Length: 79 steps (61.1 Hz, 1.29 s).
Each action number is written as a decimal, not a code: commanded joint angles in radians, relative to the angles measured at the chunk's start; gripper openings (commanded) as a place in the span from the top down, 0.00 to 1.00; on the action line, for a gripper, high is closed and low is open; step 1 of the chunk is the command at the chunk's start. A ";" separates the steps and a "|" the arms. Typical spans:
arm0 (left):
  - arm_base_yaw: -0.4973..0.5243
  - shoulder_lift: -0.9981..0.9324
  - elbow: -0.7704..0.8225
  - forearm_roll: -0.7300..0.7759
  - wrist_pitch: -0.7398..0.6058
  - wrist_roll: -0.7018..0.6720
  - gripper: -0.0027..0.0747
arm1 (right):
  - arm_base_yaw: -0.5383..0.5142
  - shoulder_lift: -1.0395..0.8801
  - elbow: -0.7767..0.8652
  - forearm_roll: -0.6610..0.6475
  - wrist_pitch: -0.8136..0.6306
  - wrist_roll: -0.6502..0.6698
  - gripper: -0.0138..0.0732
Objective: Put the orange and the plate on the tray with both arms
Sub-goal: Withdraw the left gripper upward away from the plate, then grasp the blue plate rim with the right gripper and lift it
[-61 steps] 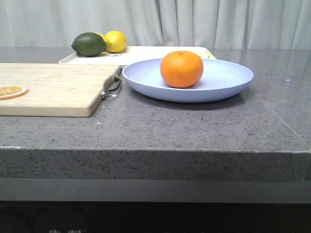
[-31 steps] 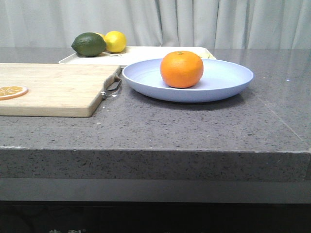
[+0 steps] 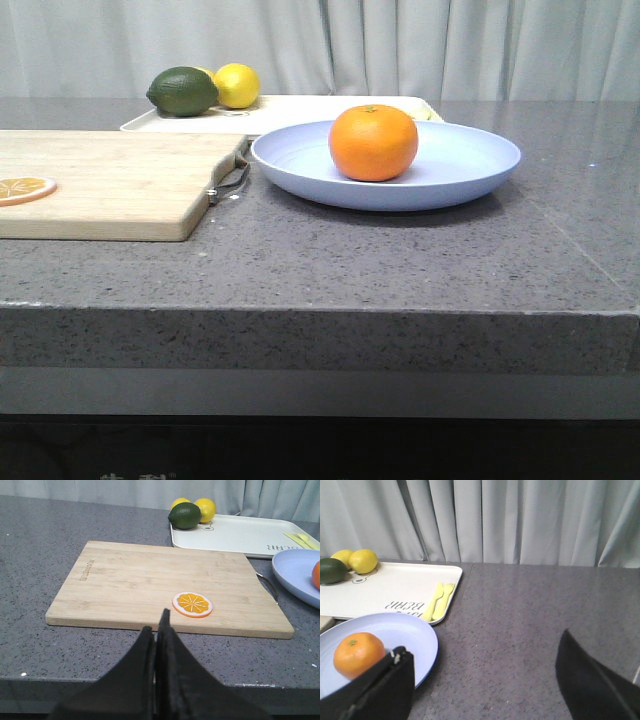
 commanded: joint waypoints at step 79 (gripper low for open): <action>0.001 0.004 -0.021 -0.009 -0.093 -0.009 0.99 | 0.109 1.119 -0.557 0.378 0.135 -0.013 0.46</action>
